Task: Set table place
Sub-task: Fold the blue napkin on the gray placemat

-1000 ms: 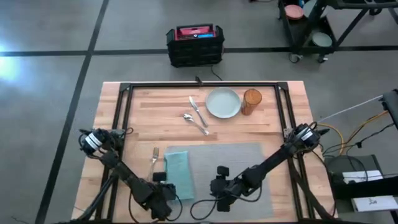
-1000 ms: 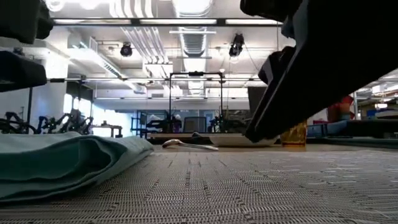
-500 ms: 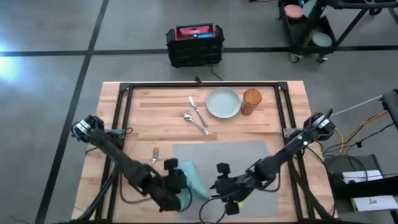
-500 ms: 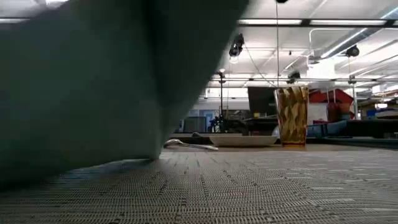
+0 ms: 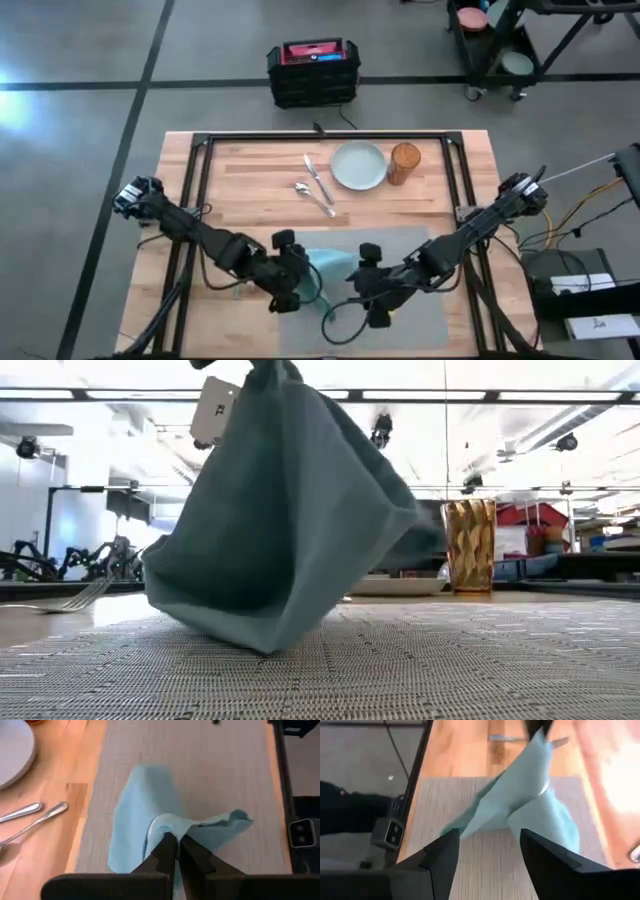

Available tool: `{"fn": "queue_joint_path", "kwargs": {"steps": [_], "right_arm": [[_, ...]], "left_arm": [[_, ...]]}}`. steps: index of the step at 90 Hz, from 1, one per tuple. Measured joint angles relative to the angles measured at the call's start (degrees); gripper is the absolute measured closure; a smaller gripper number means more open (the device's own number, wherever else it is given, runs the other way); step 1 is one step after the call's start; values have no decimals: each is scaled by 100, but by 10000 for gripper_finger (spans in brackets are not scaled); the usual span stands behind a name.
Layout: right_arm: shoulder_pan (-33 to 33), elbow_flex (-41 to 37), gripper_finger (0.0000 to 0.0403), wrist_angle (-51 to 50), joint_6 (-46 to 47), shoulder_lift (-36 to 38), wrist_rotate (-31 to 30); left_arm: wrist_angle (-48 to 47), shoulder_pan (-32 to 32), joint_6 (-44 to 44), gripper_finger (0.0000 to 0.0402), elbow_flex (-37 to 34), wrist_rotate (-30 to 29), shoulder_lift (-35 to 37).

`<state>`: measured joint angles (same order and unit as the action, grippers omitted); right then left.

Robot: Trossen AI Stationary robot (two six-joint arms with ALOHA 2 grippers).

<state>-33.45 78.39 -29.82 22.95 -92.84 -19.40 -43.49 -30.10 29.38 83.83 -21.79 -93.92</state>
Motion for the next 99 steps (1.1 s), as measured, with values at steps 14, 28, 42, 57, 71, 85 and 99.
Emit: {"fn": "queue_joint_path", "kwargs": {"steps": [14, 28, 42, 57, 71, 85, 99], "right_arm": [[21, -15, 208, 248, -38, -241, -313], [2, -46, 218, 653, 43, -890, -270], [-52, -46, 232, 1596, 748, -1443, -270], [-34, -46, 246, 2279, 1523, -1791, -315], [31, -44, 258, 2598, 1935, -1969, -370], [169, -46, 269, 2792, 2340, -2199, -618], [263, -44, 283, 2993, 2623, -2412, -654]], "left_arm": [[95, -49, 1, 402, 0, 12, 1], [101, -49, -37, 402, 0, -1, 0], [103, -49, -39, 402, -4, -14, -1], [108, -49, -41, 402, -19, -15, 2], [124, -45, -43, 402, -31, -16, 2], [167, -45, -43, 401, -39, -19, 2], [194, -45, -45, 401, -39, -19, 2]]}}
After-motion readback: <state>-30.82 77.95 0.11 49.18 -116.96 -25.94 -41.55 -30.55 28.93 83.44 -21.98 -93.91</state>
